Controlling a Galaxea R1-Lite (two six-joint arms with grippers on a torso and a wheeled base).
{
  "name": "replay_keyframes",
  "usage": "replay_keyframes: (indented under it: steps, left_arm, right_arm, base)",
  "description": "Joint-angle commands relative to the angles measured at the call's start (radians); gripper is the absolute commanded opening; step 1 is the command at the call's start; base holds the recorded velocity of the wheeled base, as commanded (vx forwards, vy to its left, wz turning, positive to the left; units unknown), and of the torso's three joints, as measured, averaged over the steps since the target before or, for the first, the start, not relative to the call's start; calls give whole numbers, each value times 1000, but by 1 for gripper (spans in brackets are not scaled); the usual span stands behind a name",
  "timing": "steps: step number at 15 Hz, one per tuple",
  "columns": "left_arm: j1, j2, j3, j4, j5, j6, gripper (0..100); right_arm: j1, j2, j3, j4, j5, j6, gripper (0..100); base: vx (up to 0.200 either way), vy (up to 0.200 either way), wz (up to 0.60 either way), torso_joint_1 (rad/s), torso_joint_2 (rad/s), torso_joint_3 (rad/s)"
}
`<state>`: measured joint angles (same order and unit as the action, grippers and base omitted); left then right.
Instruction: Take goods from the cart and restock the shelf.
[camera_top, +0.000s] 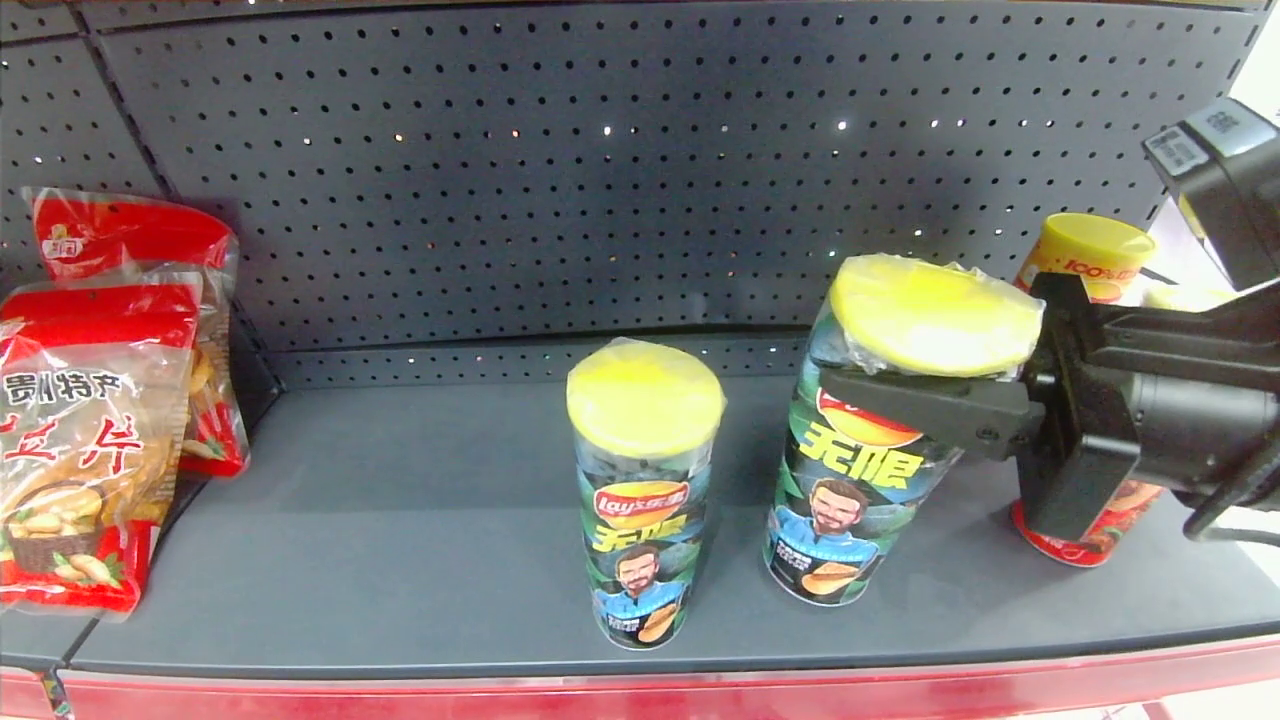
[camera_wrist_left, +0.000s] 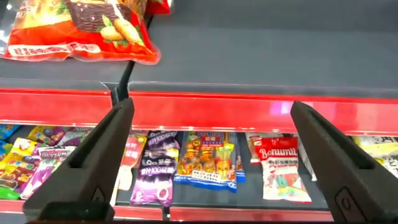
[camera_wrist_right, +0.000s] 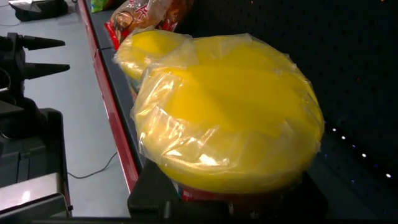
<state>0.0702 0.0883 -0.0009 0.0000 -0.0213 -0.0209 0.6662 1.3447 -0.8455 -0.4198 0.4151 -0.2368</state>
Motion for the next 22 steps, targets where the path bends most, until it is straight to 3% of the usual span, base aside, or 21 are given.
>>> replay_keyframes:
  steps: [1,6,10,14,15,20,22]
  left_arm:
    - [0,5,-1,0,0,2,100]
    - [0,5,-1,0,0,1,100]
    - [0,5,-1,0,0,1,100]
    - [0,5,-1,0,0,1,100]
    - [0,5,-1,0,0,1,100]
    - [0,5,-1,0,0,1,100]
    - [0,5,-1,0,0,1,100]
  right_arm:
    - [-23,2,0,-1,1,1,0]
    - [-97,39,-12,-1,2,1,0]
    - [-149,191,-147,-1,4,-6,0]
    - [-149,384,-376,1,22,-13,0]
    - [-145,450,-454,3,67,-21,0]
    - [-91,548,-489,7,214,-98,0]
    - [-68,593,-561,10,235,-104,0]
  base:
    - [0,0,0,0,0,0]
    - [0,0,0,0,0,0]
    - [0,0,0,0,0,0]
    - [0,0,0,0,0,0]
    - [0,0,0,0,0,0]
    - [0,0,0,0,0,0]
    - [0,0,0,0,0,0]
